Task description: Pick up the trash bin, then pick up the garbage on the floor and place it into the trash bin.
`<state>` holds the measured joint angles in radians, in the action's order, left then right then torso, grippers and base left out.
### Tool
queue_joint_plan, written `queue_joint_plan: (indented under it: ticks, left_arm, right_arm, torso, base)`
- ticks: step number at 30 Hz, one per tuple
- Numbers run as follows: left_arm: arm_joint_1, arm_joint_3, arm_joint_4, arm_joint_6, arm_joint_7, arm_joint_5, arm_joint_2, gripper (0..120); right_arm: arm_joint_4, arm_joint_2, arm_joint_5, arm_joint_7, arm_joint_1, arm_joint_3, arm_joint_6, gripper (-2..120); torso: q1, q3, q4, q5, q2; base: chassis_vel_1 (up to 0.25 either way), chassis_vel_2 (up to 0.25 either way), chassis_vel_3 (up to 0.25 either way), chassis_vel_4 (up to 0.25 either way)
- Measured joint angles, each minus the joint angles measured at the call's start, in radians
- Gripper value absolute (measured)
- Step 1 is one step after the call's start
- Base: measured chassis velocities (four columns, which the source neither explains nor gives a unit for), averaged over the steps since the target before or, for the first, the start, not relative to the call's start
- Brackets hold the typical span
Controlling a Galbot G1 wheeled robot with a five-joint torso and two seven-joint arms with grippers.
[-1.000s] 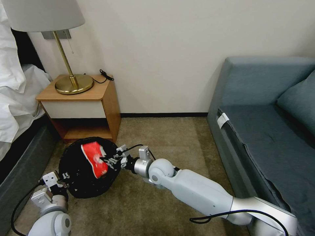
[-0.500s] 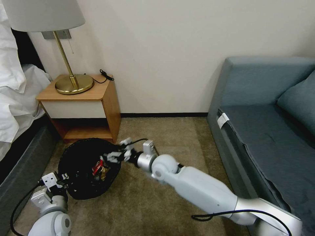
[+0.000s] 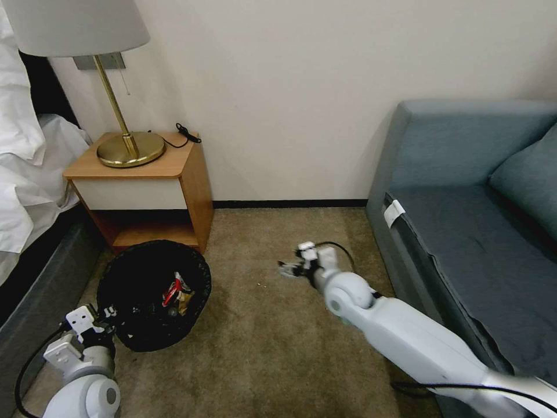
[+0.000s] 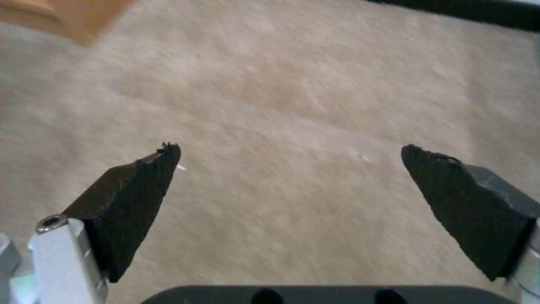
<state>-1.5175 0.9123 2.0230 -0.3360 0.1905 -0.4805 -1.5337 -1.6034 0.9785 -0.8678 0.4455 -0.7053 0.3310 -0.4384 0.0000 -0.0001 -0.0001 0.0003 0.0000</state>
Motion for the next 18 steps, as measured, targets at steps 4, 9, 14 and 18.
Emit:
queue_joint_plan:
  ticks: [4, 9, 14, 18]
  left_arm:
    - [-0.008, -0.011, 0.004, -0.002, 0.028, -0.038, 0.001, 2]
    - [-0.01, -0.027, 0.008, -0.029, 0.073, -0.124, 0.009, 2]
    - [0.001, -0.039, 0.005, -0.071, 0.125, -0.238, 0.016, 2]
    - [0.017, -0.053, -0.007, -0.139, 0.195, -0.355, 0.019, 2]
  right_arm:
    - [-0.005, -0.008, 0.047, 0.004, -0.098, -0.061, 0.004, 100]
    - [0.014, -0.001, 0.127, -0.002, -0.202, -0.131, 0.029, 100]
    - [0.023, 0.006, 0.157, -0.017, -0.235, -0.163, 0.052, 100]
    - [0.019, 0.016, 0.166, -0.032, -0.253, -0.187, 0.069, 100]
  torso:
    - [0.0, 0.0, 0.0, 0.0001, 0.0]
    - [0.0, 0.0, 0.0001, -0.0002, 0.0]
    - [0.0, 0.0, 0.0, -0.0003, 0.0]
    - [0.0, 0.0, 0.0001, -0.0003, 0.0]
  base:
    - [0.0, 0.0, 0.0, 0.0]
    - [0.0, 0.0, 0.0, 0.0]
    - [0.0, 0.0, 0.0, 0.0]
    - [0.0, 0.0, 0.0, 0.0]
